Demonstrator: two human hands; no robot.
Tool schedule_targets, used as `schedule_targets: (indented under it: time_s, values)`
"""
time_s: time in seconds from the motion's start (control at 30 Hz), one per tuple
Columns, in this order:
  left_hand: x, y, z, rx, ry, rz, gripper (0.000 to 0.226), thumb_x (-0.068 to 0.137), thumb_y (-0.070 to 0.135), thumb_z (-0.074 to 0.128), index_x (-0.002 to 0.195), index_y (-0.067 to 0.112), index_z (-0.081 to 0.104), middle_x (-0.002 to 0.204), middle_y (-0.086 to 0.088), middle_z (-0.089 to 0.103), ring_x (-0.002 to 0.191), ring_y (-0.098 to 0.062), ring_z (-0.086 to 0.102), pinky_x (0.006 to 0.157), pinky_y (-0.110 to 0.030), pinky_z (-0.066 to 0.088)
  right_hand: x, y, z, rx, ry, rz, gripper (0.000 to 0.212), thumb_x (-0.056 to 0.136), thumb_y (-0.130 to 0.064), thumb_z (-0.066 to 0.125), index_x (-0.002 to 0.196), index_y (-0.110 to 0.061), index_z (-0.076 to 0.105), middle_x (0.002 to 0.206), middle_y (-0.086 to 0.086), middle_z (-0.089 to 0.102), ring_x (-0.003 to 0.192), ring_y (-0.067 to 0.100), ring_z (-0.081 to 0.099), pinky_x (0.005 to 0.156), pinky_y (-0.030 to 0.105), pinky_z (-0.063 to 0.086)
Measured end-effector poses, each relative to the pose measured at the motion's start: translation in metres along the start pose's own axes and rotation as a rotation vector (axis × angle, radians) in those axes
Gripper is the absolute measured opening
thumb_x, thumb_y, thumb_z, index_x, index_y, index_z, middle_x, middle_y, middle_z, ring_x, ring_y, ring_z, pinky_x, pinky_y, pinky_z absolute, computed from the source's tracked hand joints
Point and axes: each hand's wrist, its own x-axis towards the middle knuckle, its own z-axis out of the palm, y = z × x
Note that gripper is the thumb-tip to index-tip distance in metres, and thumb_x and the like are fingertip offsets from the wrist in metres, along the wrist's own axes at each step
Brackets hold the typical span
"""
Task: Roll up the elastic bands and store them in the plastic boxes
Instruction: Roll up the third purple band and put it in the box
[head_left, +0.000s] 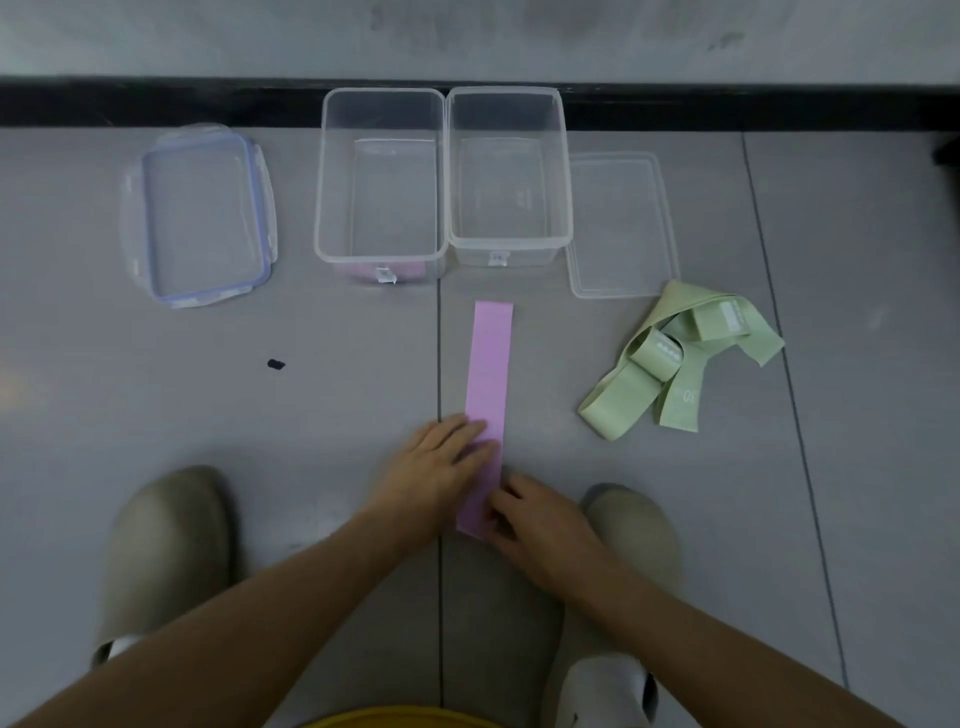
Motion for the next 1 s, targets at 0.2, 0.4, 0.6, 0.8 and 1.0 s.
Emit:
schedule_targets:
  time_s: [0.2,0.4,0.6,0.8,1.0]
  values:
    - [-0.031,0.015,0.01,0.059,-0.115,-0.067,0.059,0.086,0.044,0.051,0.138,0.016,0.051,0.153,-0.01,0.038,0.137,-0.036,0.037,0.109,-0.05,0.036,-0.012,-0.007,0.012,-0.065,0.011,-0.067,0.033,0.096,-0.044,0.042,0.099,-0.02,0.065,0.098,0.001,0.061,0.085,0.018,0.055,0.069,0.031,0.046]
    - [-0.039,0.008,0.016,0.163,-0.106,-0.008,0.074,0.091,0.056,0.045,0.151,0.016,0.031,0.16,-0.012,0.019,0.146,-0.038,0.016,0.115,-0.058,0.019,-0.009,-0.004,0.015,-0.147,-0.053,-0.142,0.021,0.087,-0.041,0.057,0.099,-0.024,0.06,0.098,0.0,0.06,0.087,0.019,0.055,0.075,0.033,0.049]
    - [-0.007,-0.005,0.014,0.161,-0.054,-0.218,0.085,0.083,0.052,0.062,0.151,0.014,0.03,0.158,-0.01,0.027,0.144,-0.037,0.025,0.112,-0.059,0.025,0.006,0.007,0.005,-0.236,0.085,-0.136,0.013,0.083,-0.027,0.07,0.092,-0.021,0.064,0.087,0.002,0.061,0.076,0.022,0.057,0.063,0.033,0.047]
    - [0.005,-0.006,0.01,0.17,-0.038,-0.239,0.081,0.086,0.055,0.056,0.151,0.013,0.03,0.159,-0.013,0.023,0.145,-0.038,0.019,0.114,-0.06,0.018,0.016,0.004,-0.008,-0.232,0.11,-0.098,0.018,0.081,-0.023,0.07,0.096,-0.017,0.062,0.096,0.003,0.062,0.081,0.019,0.057,0.066,0.031,0.053]
    - [-0.016,0.005,0.006,0.085,-0.033,-0.256,0.073,0.086,0.046,0.058,0.149,0.015,0.035,0.157,-0.013,0.027,0.144,-0.037,0.023,0.113,-0.056,0.024,0.002,0.003,0.005,-0.166,-0.008,-0.083,0.018,0.087,-0.029,0.063,0.103,-0.021,0.06,0.105,0.001,0.06,0.091,0.018,0.057,0.071,0.028,0.046]
